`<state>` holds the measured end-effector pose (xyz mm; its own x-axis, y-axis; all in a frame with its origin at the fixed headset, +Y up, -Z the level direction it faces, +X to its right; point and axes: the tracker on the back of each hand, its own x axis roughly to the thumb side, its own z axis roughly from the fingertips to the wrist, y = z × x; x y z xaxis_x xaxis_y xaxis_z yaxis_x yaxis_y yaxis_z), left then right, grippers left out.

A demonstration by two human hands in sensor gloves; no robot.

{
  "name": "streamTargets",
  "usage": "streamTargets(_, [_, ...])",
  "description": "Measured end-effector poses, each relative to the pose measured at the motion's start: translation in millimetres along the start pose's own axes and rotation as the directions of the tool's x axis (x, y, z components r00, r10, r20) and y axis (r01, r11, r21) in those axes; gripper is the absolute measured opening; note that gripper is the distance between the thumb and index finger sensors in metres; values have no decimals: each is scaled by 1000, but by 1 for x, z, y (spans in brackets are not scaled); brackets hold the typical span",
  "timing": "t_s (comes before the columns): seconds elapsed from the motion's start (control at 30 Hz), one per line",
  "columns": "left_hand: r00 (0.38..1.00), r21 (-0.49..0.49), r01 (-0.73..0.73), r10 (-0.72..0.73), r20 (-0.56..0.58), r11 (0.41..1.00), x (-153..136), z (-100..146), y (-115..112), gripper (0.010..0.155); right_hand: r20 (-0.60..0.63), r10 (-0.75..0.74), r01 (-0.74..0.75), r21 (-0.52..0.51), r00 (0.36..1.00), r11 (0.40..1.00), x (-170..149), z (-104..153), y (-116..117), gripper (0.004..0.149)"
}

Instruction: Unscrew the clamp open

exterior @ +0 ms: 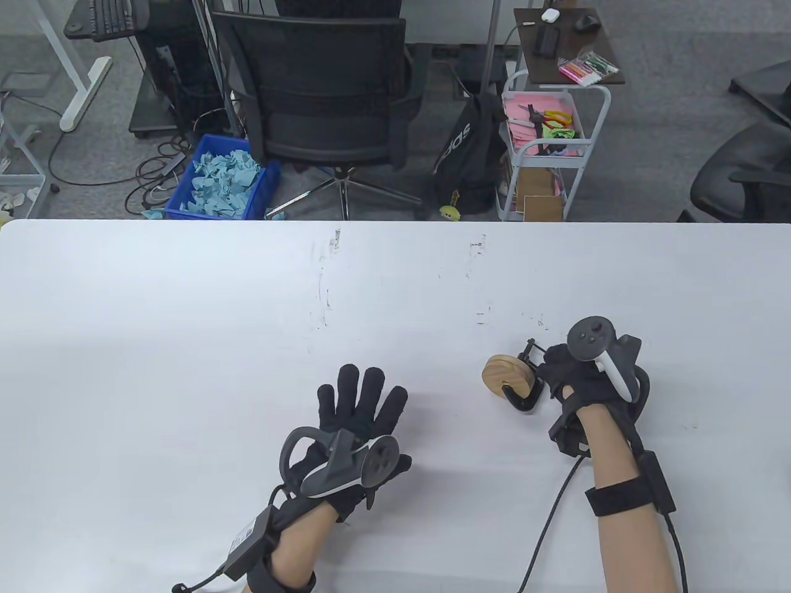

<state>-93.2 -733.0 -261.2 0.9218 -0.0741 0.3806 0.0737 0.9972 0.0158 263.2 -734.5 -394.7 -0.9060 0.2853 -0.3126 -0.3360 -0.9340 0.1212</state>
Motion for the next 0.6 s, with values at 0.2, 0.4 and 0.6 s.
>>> streamTargets(0.2, [1000, -13, -4, 4, -7, 1000, -2, -1, -2, 95, 32, 52, -54, 78, 998, 995, 2, -4, 18, 66])
streamTargets(0.4, [1000, -13, -11, 11, -14, 1000, -3, -2, -3, 95, 72, 6, -12, 83, 997, 996, 3, 4, 25, 59])
streamTargets(0.6, [1000, -27, 2, -2, -14, 1000, -3, -2, -6, 95, 81, -1, -7, 103, 997, 995, 2, 7, 29, 53])
